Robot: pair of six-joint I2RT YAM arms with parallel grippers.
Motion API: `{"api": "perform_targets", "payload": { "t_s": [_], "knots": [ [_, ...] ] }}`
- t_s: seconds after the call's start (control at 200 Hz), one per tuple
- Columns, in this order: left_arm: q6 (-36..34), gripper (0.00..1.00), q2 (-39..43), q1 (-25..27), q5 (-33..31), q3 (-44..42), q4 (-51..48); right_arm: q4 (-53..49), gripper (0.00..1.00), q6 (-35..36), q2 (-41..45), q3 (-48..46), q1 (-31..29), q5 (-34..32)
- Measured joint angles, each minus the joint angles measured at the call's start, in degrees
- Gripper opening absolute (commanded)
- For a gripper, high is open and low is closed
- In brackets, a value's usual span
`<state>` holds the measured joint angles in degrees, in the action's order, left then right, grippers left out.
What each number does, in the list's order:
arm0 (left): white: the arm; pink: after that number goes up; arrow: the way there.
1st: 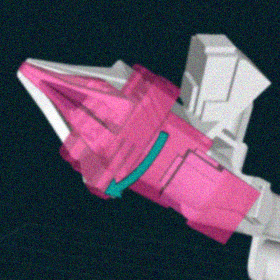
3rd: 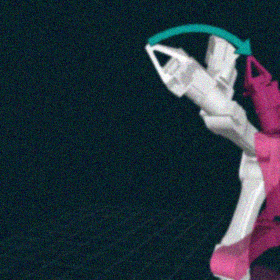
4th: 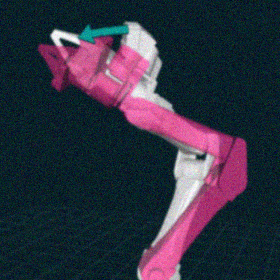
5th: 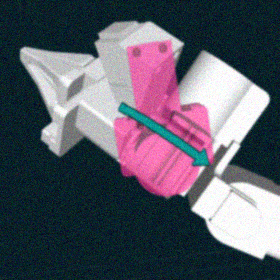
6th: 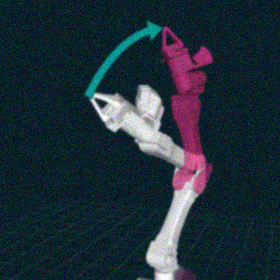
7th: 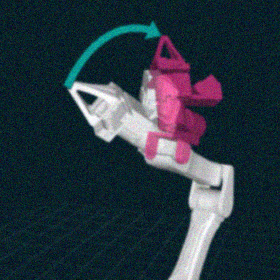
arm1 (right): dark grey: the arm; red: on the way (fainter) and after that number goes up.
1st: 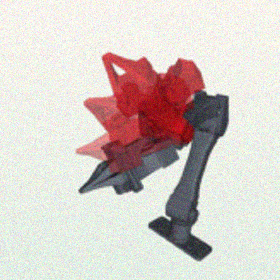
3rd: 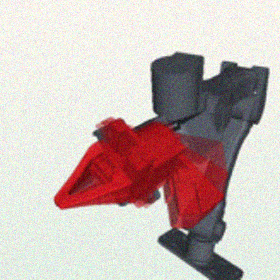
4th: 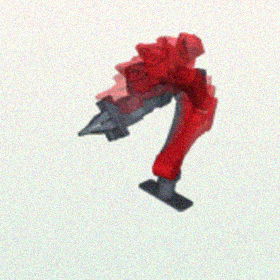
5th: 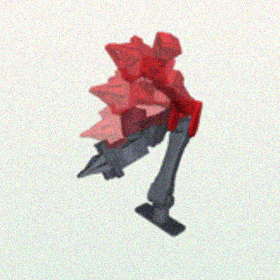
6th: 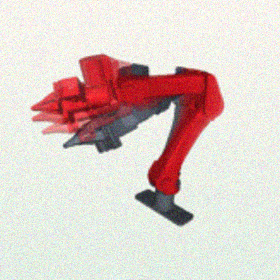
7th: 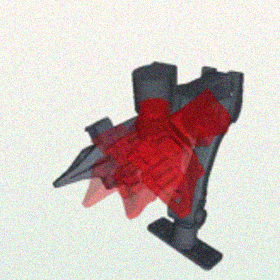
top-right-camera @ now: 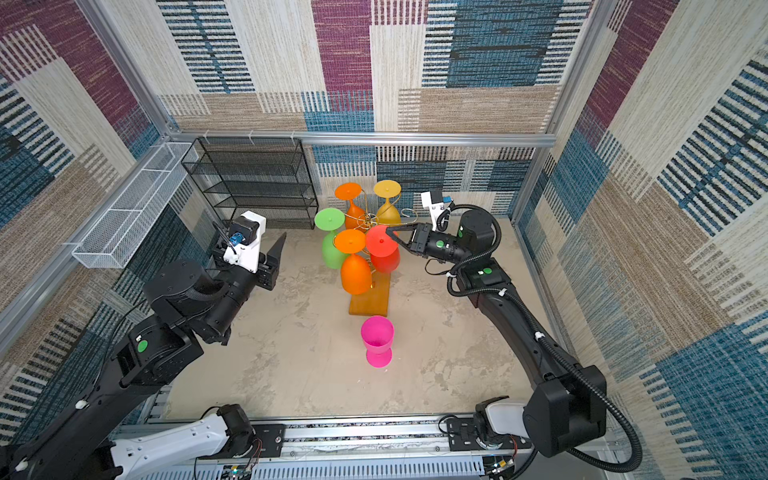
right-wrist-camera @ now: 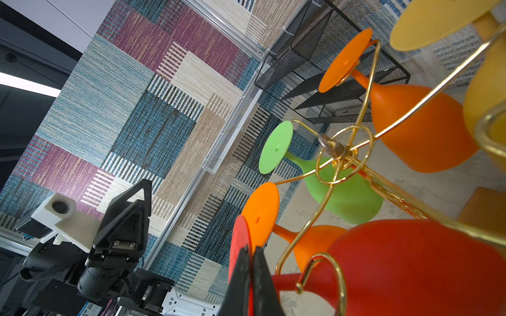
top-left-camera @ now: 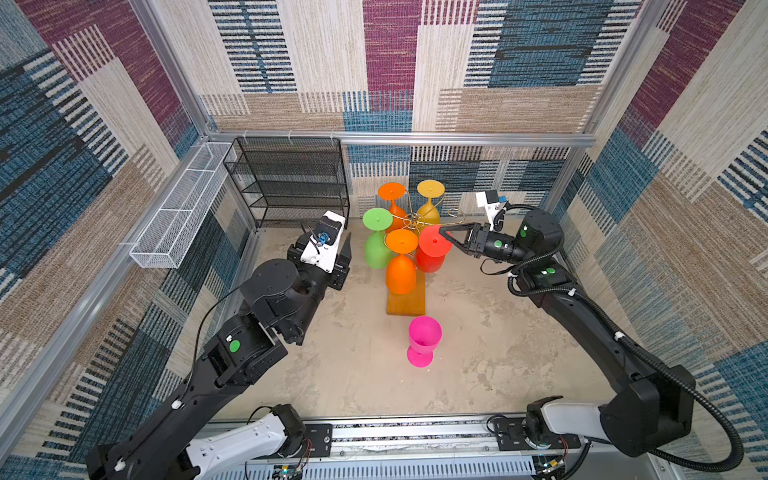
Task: Take the wine glass off the wine glass rack
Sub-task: 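Close the right gripper on the red glass rim on the rack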
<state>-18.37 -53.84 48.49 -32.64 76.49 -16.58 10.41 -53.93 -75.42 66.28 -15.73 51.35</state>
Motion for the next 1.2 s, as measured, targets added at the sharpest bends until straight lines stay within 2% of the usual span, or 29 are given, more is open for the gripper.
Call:
{"api": "perform_targets", "payload": {
  "t_s": [0.706, 1.197],
  "knots": [
    [1.77, 0.50, -1.25, -0.74, 2.21, -0.22, -0.04, -4.07, 0.00, 0.07, -3.78, 5.88, 0.07, -5.53],
    [2.32, 0.52, -2.08, -1.20, 3.13, -0.52, -0.17, -6.60, 0.00, 0.46, 2.58, 2.45, 4.33, -9.92]
  ]
}}
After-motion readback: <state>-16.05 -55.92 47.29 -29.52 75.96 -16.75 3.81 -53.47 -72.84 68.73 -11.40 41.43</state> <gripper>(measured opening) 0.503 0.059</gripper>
